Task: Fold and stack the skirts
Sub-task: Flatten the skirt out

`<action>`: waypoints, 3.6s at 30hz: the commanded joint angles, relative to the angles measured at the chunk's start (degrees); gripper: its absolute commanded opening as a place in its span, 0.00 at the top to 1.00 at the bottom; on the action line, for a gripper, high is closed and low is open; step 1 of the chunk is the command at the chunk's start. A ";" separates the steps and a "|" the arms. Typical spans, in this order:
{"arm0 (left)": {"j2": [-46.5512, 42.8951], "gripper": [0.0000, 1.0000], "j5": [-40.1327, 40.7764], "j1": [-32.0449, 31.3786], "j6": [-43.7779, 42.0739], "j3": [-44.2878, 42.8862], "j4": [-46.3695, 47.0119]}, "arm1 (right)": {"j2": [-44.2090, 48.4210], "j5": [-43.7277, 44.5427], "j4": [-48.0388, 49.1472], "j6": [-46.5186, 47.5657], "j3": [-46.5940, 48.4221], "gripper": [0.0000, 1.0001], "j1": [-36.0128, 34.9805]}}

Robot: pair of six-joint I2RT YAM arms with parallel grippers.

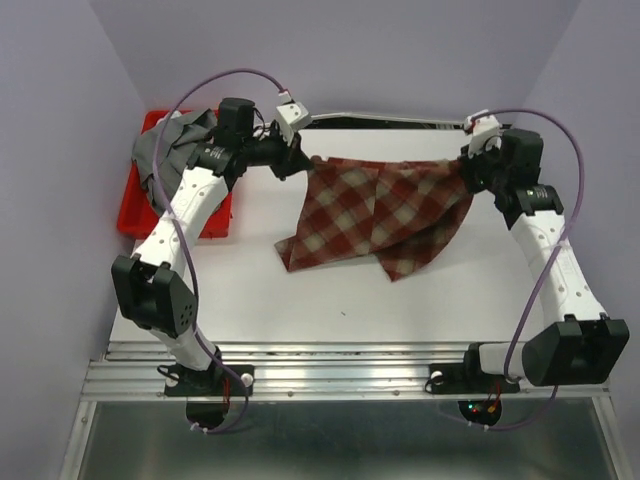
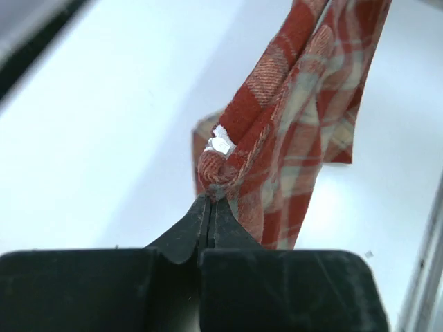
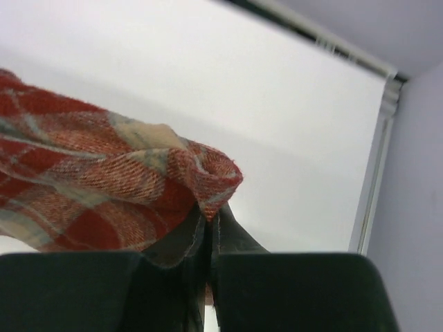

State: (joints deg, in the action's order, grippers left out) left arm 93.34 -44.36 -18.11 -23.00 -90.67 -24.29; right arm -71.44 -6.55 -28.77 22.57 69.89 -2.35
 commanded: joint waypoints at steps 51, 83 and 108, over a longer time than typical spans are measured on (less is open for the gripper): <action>0.54 1.00 -4.16 8.88 -19.51 10.08 29.40 | -13.39 -38.62 23.15 19.30 0.41 0.96 8.06; -10.22 0.33 16.23 -9.13 -5.39 29.95 11.12 | -19.68 -29.59 -9.30 18.14 2.45 0.13 3.93; 31.66 0.35 25.83 -2.63 -0.99 -19.62 -3.21 | -20.14 -34.94 -28.80 12.51 2.58 0.16 -21.56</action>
State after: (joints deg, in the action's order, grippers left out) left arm 129.12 -17.19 -20.47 -24.60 -104.33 -24.36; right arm -95.11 -30.92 -51.96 41.67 61.47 -25.23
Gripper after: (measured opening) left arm 0.642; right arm 0.841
